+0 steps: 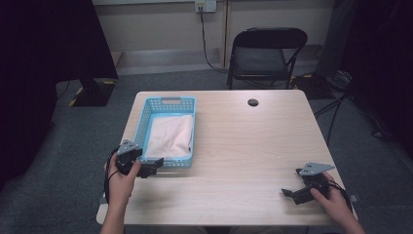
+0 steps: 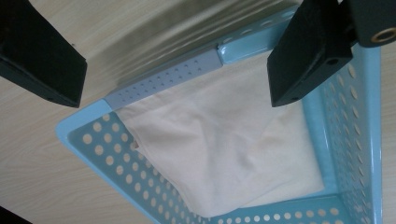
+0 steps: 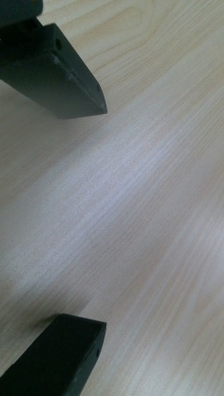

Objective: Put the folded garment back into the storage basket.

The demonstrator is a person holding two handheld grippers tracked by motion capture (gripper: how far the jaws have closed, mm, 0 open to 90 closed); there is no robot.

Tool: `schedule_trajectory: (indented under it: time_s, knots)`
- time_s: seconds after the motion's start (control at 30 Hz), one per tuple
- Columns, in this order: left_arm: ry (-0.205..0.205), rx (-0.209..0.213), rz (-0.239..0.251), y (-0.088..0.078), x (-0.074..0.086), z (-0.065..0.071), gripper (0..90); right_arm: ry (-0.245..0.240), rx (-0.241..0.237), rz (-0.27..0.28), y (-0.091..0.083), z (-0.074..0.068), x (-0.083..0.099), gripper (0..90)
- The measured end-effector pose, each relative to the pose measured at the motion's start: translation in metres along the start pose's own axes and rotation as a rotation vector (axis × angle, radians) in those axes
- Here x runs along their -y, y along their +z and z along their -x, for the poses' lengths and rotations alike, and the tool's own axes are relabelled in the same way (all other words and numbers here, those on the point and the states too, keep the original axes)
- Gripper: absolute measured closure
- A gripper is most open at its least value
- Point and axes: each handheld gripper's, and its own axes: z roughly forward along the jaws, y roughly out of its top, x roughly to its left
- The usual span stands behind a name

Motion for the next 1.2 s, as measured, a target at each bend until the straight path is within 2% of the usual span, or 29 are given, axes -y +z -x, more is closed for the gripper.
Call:
schedule_trajectory:
  time_s: [0.8, 1.2]
  knots:
    - [0.001, -0.016, 0.021, -0.007, 0.011, -0.001, 3.7, 0.000, 0.000, 0.000, 0.000, 0.000, 0.000, 0.0]
    - [0.030, -0.051, 0.024, -0.016, 0.015, -0.001, 3.7, 0.000, 0.000, 0.000, 0.000, 0.000, 0.000, 0.0]
